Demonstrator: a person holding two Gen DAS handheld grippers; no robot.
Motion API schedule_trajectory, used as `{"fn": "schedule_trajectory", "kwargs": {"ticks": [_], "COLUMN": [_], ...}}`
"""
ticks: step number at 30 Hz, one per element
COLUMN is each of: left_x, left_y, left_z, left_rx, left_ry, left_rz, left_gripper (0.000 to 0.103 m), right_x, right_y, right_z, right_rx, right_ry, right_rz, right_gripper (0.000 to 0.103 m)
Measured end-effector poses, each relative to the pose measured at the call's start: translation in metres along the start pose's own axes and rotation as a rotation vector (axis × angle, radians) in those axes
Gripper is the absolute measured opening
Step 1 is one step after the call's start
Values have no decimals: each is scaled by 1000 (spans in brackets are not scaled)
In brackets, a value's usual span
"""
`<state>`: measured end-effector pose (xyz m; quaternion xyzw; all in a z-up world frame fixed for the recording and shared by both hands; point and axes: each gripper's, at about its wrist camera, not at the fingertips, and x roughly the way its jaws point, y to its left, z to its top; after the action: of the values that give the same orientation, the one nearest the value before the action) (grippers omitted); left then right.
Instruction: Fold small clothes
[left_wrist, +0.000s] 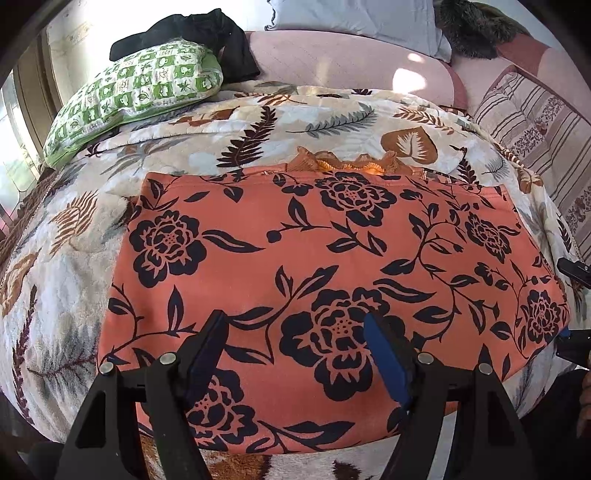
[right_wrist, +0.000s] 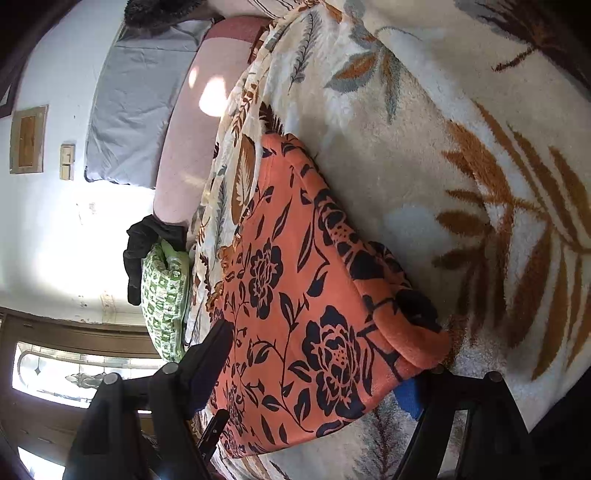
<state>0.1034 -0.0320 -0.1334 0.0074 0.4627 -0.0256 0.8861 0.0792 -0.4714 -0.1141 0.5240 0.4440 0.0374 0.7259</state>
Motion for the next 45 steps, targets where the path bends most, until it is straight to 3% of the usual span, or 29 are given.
{"fn": "schedule_trajectory", "kwargs": {"ticks": [5, 9, 13, 16, 19, 20, 21, 22, 23, 27, 29, 31, 32, 33, 34, 35, 37, 39, 43, 45], "left_x": [21, 14, -2, 26, 27, 27, 27, 28, 28, 28, 26, 18, 9, 2, -3, -4, 6, 29, 32, 33], "left_y": [-4, -5, -5, -7, -11, -10, -9, -9, -9, -8, -9, -10, -12, -14, -17, -21, -29, -34, -32, -30], "left_z": [-3, -2, 1, -5, -11, -10, -10, -10, -10, -11, -8, -3, -1, 1, 3, 4, 4, -2, -7, -6], "left_rx": [15, 31, 35, 67, 114, 109, 103, 102, 105, 110, 102, 89, 90, 93, 100, 108, 133, 160, 164, 166], "left_ry": [56, 37, -36, 67, 30, 32, 35, 35, 33, 30, 41, 27, -7, -44, -71, -82, -55, 33, 19, 27], "left_rz": [17, 20, 15, 30, 52, 50, 47, 46, 47, 45, 46, 42, 26, 14, 8, -2, -20, 22, 15, 9], "left_gripper": [78, 79, 83, 85, 90, 90, 90, 90, 91, 91, 91, 91, 91, 91, 91, 91, 91, 91, 92, 93], "right_x": [4, 6, 5, 5, 5, 5, 5, 7, 6, -11, -2, 16, 13, 4, -5, -15, -37, -47, -23, 9], "right_y": [2, 4, 6, 5, 2, 4, 8, 13, 19, 63, 57, 26, 16, 13, 13, 15, 23, 33, 50, 55], "right_z": [2, 2, 2, 2, 4, 5, 5, 6, 5, -11, -14, -7, -4, -2, -1, 3, 13, 30, 85, 114], "right_rx": [-20, -39, -48, -39, -36, -56, -89, -130, -171, -412, -457, -373, -325, -308, -311, -311, -335, -356, -366, -366], "right_ry": [0, -4, -8, -11, 2, 10, 20, 40, 41, -51, -28, 92, 98, 81, 76, 55, -10, -24, 40, 109], "right_rz": [-37, -61, -65, -63, -54, -45, -50, -71, -95, -229, -321, -376, -322, -278, -268, -254, -225, -186, -51, -60], "right_gripper": [81, 80, 80, 80, 79, 76, 57, 21, 11, 10, 9, 15, 17, 32, 66, 78, 82, 82, 82, 81]}}
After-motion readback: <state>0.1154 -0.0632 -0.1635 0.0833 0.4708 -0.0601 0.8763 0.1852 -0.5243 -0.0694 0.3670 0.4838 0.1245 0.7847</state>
